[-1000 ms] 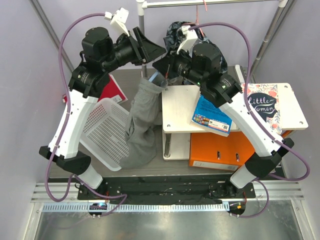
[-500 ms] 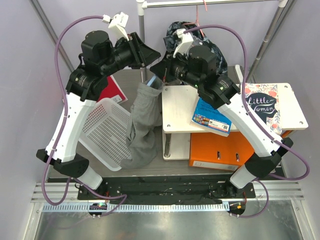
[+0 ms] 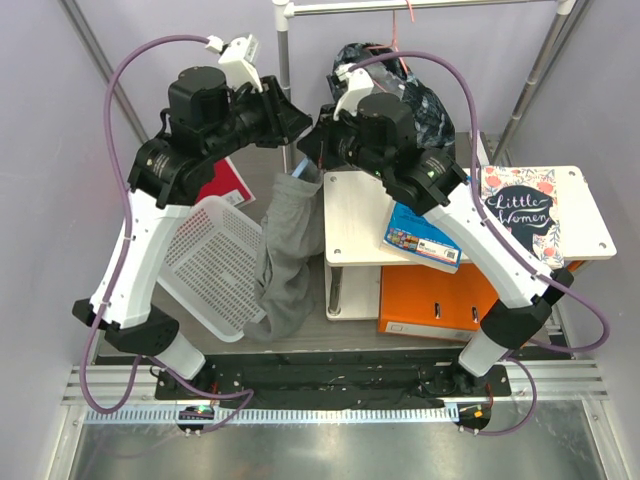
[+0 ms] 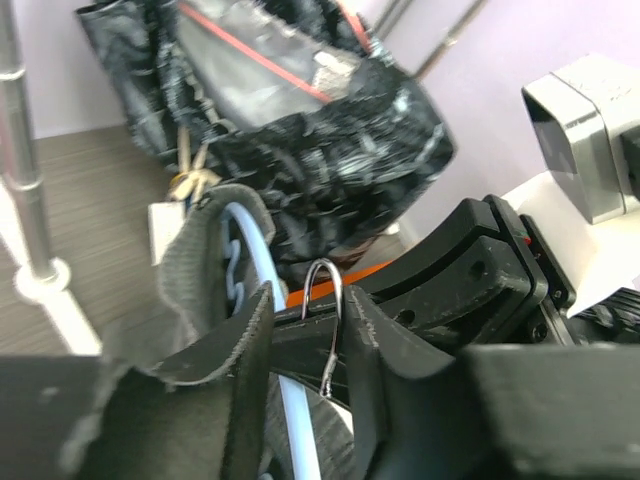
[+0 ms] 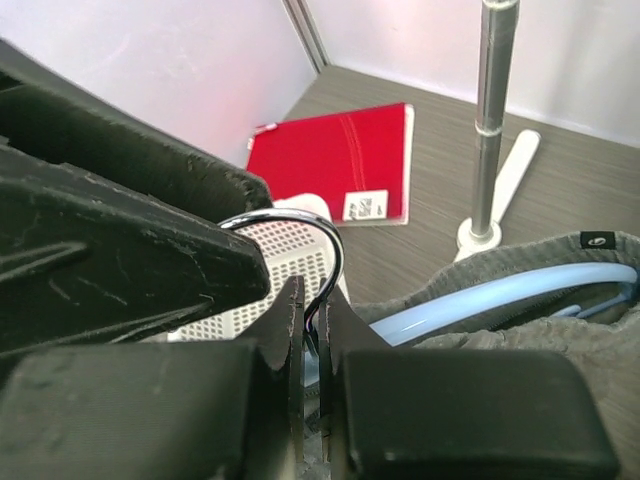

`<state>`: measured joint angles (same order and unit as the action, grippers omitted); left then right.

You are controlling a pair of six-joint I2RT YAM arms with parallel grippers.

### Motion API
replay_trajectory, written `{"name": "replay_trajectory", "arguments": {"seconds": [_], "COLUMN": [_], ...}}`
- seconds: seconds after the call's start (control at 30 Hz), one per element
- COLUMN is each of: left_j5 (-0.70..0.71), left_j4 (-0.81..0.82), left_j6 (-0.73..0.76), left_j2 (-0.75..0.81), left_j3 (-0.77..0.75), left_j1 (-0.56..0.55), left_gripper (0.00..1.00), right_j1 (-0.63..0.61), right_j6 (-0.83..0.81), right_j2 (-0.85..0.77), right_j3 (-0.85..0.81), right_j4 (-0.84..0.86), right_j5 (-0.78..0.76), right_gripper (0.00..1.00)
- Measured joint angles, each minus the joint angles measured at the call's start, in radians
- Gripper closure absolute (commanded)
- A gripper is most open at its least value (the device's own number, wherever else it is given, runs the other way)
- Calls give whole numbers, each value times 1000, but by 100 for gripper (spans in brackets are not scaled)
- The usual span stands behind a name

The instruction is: Remove the shorts from the hanger

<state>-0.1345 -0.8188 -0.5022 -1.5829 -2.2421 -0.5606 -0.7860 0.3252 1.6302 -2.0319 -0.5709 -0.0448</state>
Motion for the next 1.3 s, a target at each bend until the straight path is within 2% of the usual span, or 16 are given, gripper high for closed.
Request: {"name": "replay_trajectory", "arguments": {"seconds": [0.2,0.4,0.53,0.67,0.73,0.8,0.87,0.9,1.0,1.2,1.3], "left_j5": [82,154,206,231,238,236,233,229,234,250,250], "left_j4": [-60,-101,-126,-135,-138,-141,-146,-147,-148,-173,-189], "left_j6": [65,102,125,130,135,134,137,135,125,114,109], "left_j2": [-12,-33,-45,-47,-48,-54,-62,-64,-64,-62,-54], "left_j3": [-15,-55,-76,-80,-83,-94,-109,-113,-115,-115,-114], "left_j1": [-40,-75,-95,-103,-105,-107,-109,-109,-109,-100,-100], "left_gripper": [78,70,70,76,93,100,100,100,100,100,100], "right_j1": [-16,-35,-46,-52,-55,-57,-58,-58,-59,-66,-66], "right_j6": [-8,-12,-17,-23,-25,-28,-28,-29,-21,-12,-8], "right_j2": [14,31,33,39,43,46,48,48,47,-3,-45], "right_j3": [-6,-39,-48,-57,-58,-58,-58,-58,-58,-17,21], "right_j4": [-51,-71,-87,-97,-95,-89,-85,-84,-79,-44,-35], "right_j5": [-42,-64,-86,-91,-90,-87,-85,-84,-80,-89,-106], "right_gripper": [99,99,99,99,99,98,89,73,53,39,36]}}
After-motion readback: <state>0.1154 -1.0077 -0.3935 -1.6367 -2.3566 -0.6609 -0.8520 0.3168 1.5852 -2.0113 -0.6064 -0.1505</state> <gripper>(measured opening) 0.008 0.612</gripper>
